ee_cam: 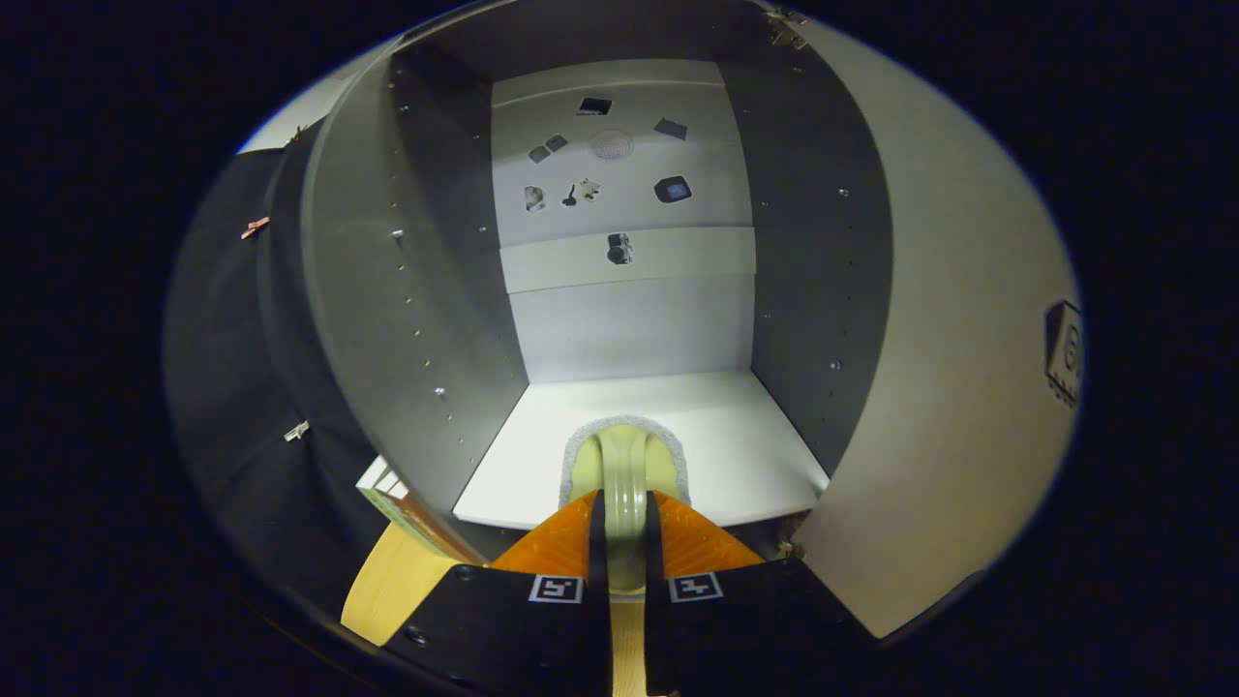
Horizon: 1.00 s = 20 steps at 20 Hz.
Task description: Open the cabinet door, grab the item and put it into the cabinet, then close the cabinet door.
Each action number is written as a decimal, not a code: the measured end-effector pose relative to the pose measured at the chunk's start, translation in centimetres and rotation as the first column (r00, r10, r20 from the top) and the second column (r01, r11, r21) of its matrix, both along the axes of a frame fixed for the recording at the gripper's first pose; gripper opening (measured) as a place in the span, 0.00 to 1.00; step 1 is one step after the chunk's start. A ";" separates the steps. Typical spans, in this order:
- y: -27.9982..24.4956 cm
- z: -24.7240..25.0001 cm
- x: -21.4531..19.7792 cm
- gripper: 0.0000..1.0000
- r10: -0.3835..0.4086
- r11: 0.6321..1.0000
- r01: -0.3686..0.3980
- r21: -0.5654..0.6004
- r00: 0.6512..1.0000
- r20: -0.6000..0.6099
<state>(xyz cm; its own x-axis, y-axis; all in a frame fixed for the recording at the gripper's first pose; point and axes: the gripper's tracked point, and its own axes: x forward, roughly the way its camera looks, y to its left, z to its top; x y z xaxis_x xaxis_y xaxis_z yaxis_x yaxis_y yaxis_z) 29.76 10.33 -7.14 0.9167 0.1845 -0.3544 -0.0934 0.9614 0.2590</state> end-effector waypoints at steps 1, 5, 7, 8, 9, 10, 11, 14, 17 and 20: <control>0.1 -0.2 1.4 0.17 -0.005 1.000 0.005 -0.008 1.000 -0.004; 0.5 -0.9 5.7 0.17 -0.012 0.999 0.012 -0.037 1.000 0.009; 1.2 -1.8 7.4 0.17 -0.007 0.999 0.008 -0.043 1.000 0.005; 1.5 -2.4 8.0 0.17 -0.003 0.999 0.003 -0.044 1.000 -0.007; 1.7 -3.0 8.5 0.17 -0.004 0.999 0.004 -0.046 1.000 -0.016; 1.8 -3.4 9.0 0.17 -0.011 0.999 0.010 -0.049 1.000 -0.023; 1.6 -3.8 9.6 0.17 -0.023 0.998 0.022 -0.053 0.999 -0.027; 1.5 -4.3 11.5 0.18 -0.054 0.998 0.053 -0.034 0.998 -0.029; 1.5 -4.9 11.8 0.27 -0.052 0.998 0.051 -0.020 0.997 -0.055; 1.0 -4.9 11.7 0.64 -0.058 0.997 0.056 -0.054 0.997 -0.046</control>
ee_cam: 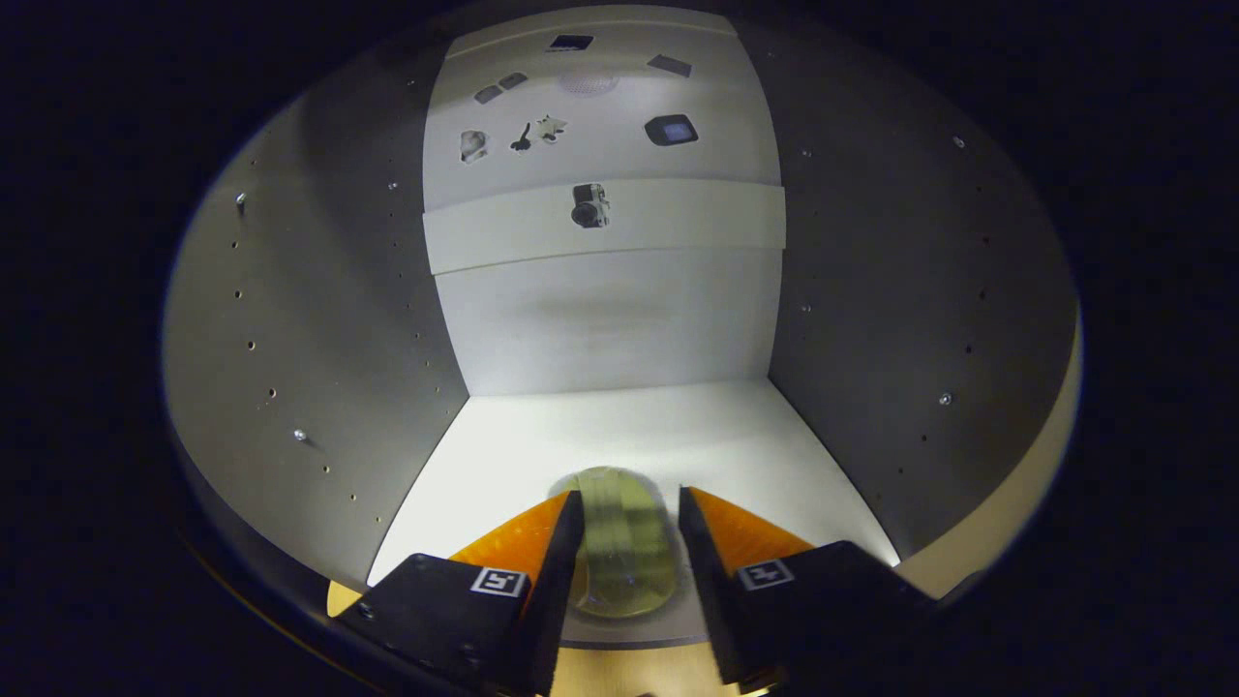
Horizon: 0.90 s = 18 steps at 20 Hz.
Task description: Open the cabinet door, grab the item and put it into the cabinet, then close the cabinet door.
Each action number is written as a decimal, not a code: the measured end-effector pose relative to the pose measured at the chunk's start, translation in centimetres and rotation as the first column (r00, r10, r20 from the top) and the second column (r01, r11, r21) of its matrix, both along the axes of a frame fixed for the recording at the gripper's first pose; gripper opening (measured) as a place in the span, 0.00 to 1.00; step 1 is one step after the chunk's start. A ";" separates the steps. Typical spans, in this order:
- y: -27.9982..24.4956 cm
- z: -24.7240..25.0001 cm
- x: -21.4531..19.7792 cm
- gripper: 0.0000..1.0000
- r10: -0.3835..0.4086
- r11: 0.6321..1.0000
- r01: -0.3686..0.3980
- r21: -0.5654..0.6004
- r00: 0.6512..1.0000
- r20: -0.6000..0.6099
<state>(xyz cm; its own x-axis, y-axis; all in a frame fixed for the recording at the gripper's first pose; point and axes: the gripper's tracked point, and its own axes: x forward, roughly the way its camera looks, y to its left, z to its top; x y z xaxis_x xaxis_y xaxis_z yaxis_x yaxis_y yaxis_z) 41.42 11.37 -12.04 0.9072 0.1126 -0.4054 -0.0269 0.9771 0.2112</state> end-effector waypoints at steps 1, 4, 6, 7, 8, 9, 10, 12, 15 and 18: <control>-0.1 0.4 -0.1 0.72 -0.004 1.000 0.004 -0.007 1.000 0.015; -0.3 1.0 -0.6 0.82 -0.011 1.000 0.011 -0.003 1.000 0.021; -0.5 1.3 -1.0 0.88 -0.013 1.000 0.013 -0.009 1.000 0.028; -0.5 1.6 -1.3 0.90 -0.014 1.000 0.014 -0.014 0.999 0.037; -0.6 2.0 -1.7 0.93 -0.014 1.000 0.015 -0.015 0.999 0.049; -0.7 2.4 -2.1 0.93 -0.017 1.000 0.018 -0.017 0.998 0.060; -0.8 3.0 -2.7 0.94 -0.023 1.000 0.024 -0.019 0.997 0.074; -1.3 4.7 -4.0 0.98 -0.035 0.999 0.038 -0.023 0.992 0.123; -2.2 8.1 -6.9 0.97 -0.066 0.995 0.080 -0.052 0.973 0.223; -2.2 11.3 -10.9 0.97 -0.047 0.995 0.070 -0.067 0.953 0.300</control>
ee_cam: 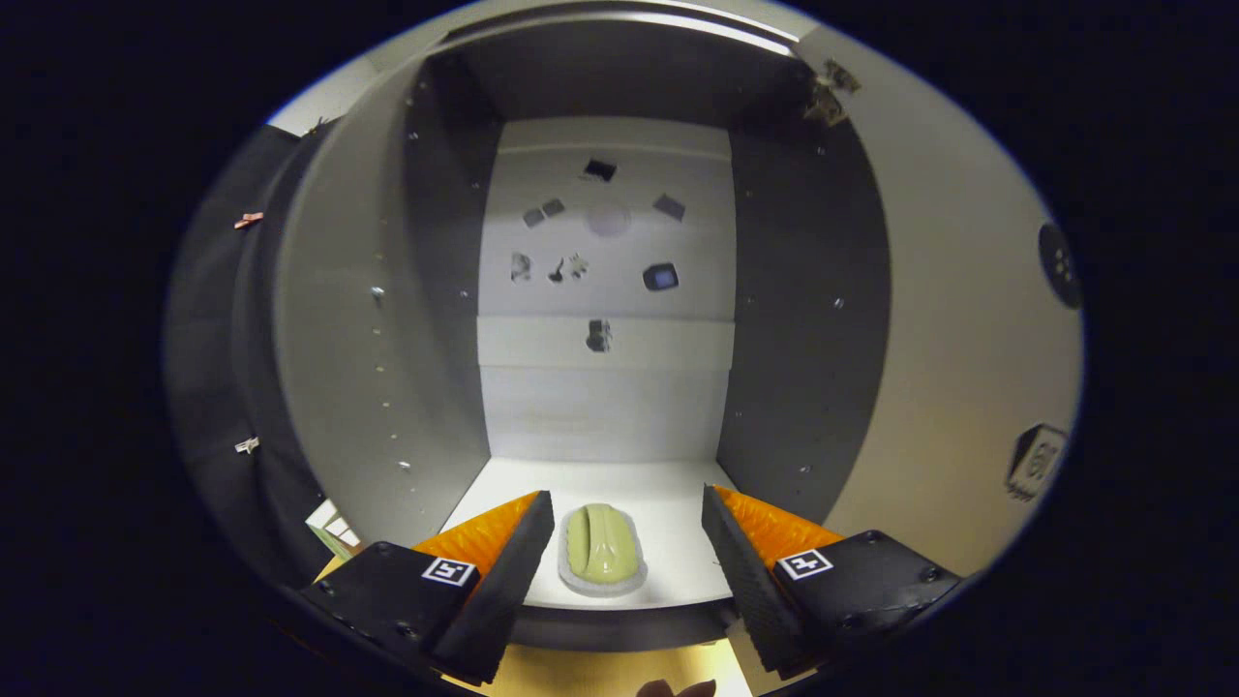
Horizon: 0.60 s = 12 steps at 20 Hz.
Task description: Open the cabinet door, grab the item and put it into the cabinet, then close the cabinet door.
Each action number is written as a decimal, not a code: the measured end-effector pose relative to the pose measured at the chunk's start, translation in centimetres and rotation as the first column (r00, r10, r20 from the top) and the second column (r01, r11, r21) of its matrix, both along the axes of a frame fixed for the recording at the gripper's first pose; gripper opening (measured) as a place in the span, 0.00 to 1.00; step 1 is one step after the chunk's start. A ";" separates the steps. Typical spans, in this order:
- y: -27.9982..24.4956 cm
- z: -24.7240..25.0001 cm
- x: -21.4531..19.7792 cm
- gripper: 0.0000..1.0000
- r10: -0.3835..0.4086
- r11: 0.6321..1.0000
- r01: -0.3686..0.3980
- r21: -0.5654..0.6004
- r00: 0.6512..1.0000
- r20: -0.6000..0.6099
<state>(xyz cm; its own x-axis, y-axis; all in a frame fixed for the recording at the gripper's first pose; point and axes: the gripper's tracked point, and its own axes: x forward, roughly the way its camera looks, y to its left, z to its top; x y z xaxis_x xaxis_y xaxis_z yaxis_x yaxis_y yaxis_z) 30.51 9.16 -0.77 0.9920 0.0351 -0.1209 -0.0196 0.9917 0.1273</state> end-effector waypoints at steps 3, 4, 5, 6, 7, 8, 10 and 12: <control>-0.5 2.7 -4.6 0.97 -0.011 1.000 0.010 0.022 0.998 0.066; -0.9 3.4 -6.3 0.97 -0.018 1.000 0.016 0.018 0.996 0.087; -1.3 4.0 -7.8 0.97 -0.026 1.000 0.025 0.017 0.994 0.106; -1.5 4.5 -9.4 0.97 -0.027 1.000 0.025 0.017 0.992 0.122; -1.7 4.5 -10.8 0.97 -0.028 0.999 0.026 0.018 0.991 0.132; -1.9 4.8 -12.3 0.97 -0.027 1.000 0.025 0.019 0.989 0.144; -2.7 5.2 -15.1 0.97 -0.032 0.999 0.030 0.013 0.986 0.167; -3.4 5.3 -18.1 0.97 -0.037 0.999 0.039 -0.006 0.982 0.186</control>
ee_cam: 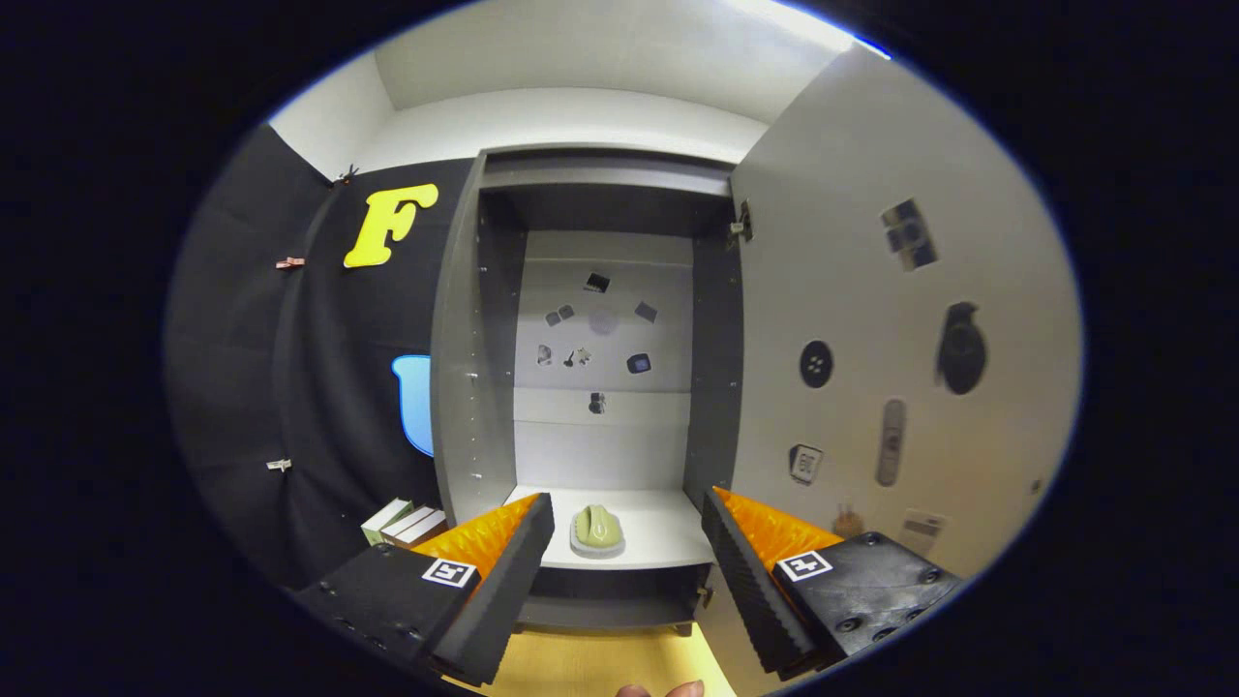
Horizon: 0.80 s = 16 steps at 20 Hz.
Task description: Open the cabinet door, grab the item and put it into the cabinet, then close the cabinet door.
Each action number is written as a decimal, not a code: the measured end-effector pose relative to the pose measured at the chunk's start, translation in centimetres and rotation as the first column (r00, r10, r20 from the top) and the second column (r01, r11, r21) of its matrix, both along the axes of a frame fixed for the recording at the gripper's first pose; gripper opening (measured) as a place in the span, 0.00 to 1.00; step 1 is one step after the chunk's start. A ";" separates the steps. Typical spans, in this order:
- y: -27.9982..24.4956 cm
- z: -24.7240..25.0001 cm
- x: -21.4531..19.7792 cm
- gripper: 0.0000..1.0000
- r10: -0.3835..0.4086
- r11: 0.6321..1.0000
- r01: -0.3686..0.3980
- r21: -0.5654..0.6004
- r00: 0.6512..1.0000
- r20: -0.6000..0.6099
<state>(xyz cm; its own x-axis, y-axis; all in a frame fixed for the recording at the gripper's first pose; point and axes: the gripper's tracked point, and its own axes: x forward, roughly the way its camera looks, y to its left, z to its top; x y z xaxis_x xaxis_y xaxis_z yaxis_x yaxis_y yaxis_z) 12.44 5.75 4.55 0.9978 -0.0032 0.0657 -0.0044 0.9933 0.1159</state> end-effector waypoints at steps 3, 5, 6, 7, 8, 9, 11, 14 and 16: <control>-1.6 0.1 -4.2 0.97 -0.027 0.998 0.029 -0.058 0.999 0.038; -2.4 0.5 -7.1 0.98 -0.026 0.997 0.030 -0.066 0.998 0.053; -2.9 0.8 -8.4 0.98 -0.027 0.997 0.031 -0.068 0.998 0.065; -3.8 0.8 -9.6 0.97 -0.032 0.997 0.036 -0.066 0.997 0.065; -4.4 0.6 -10.8 0.97 -0.036 0.998 0.039 -0.058 0.998 0.061; -5.2 0.5 -11.8 0.97 -0.042 0.998 0.044 -0.043 0.998 0.055; -7.7 0.2 -13.8 0.97 -0.071 0.997 0.073 -0.032 0.996 0.047; -11.4 0.0 -16.3 0.97 -0.116 0.993 0.116 -0.008 0.993 0.025; -14.2 -0.3 -17.5 0.97 -0.151 0.989 0.151 0.004 0.989 0.004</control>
<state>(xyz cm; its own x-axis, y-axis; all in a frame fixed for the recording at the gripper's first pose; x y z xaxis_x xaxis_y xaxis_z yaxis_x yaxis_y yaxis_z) -5.02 -8.47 4.24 0.9856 -0.1539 0.0695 0.1449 0.9821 0.1203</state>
